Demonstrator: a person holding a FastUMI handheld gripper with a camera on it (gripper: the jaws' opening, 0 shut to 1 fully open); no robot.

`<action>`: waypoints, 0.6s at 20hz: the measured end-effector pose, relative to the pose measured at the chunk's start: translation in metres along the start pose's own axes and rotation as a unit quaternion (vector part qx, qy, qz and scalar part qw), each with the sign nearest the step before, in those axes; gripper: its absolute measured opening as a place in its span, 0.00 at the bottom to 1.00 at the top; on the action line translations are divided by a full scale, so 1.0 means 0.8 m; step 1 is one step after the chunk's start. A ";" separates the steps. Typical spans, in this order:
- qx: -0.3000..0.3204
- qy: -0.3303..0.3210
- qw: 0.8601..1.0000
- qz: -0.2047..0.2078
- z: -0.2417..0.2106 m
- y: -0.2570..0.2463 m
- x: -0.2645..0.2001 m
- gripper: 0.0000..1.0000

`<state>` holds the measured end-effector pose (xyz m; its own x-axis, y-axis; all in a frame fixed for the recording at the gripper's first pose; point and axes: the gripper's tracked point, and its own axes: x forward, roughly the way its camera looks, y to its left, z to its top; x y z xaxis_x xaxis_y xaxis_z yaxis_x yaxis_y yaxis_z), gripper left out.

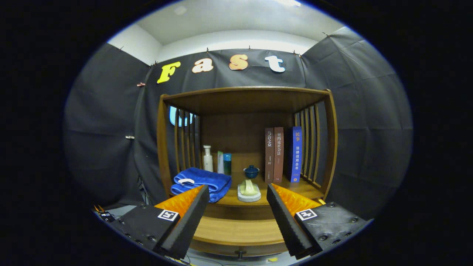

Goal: Pull open the drawer, take out the items inside it, and place them on the countertop above the cabinet.

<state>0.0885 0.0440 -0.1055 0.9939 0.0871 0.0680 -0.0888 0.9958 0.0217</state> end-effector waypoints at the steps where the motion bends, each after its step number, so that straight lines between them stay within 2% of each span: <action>1: -0.002 -0.004 1.000 -0.005 -0.012 -0.005 -0.014 0.99; 4: 0.007 0.018 1.000 -0.025 -0.059 -0.015 -0.047 0.99; 9: 0.006 0.048 0.997 -0.064 -0.151 -0.027 -0.069 1.00; 12: -0.008 0.046 0.997 -0.060 -0.182 -0.016 -0.071 0.99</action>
<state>0.0427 0.0301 -0.2548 0.9991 -0.0320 -0.0264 0.0322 0.9994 0.0080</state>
